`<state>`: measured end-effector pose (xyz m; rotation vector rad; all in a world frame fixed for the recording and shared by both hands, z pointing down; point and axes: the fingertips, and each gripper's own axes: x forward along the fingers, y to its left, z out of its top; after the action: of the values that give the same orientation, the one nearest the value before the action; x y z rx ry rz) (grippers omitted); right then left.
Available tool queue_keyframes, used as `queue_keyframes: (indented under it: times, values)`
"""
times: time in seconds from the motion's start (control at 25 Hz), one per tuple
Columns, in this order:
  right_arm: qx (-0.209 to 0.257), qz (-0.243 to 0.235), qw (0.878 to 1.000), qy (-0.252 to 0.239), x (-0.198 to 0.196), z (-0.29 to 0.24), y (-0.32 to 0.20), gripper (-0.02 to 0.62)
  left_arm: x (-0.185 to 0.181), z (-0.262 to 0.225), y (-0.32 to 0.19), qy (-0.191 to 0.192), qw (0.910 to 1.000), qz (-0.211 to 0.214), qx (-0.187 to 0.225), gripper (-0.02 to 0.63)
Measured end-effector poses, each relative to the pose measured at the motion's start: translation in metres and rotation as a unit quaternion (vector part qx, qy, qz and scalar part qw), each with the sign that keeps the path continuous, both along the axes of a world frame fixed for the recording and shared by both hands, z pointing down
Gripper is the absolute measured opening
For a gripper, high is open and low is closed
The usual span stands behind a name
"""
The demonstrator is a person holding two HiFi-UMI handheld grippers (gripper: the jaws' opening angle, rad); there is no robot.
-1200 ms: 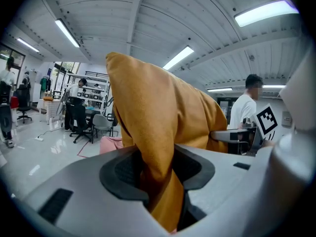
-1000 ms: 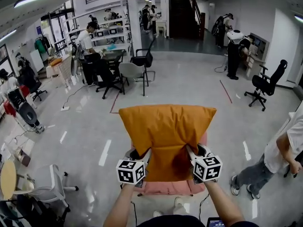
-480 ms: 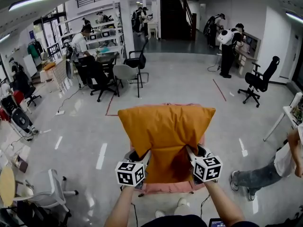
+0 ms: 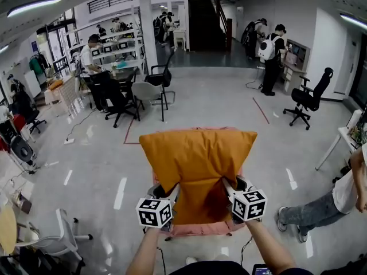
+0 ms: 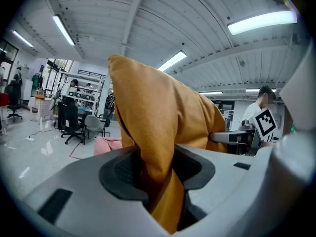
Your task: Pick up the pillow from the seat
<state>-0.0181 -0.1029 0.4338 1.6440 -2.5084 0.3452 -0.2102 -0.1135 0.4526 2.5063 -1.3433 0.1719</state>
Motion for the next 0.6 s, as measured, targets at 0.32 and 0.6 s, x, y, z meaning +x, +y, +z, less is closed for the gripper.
queue_keyframes:
  times: [0.32,0.6]
  values:
    - [-0.001,0.002,1.000,0.001,0.032,-0.003,0.006,0.109,0.032,-0.003,0.006,-0.001,1.0000,0.001,-0.003,0.175]
    - [0.001,0.000,1.000,0.002,0.058,-0.009,0.015,0.109,0.057,-0.009,0.017,0.001,1.0000,-0.001,-0.002,0.176]
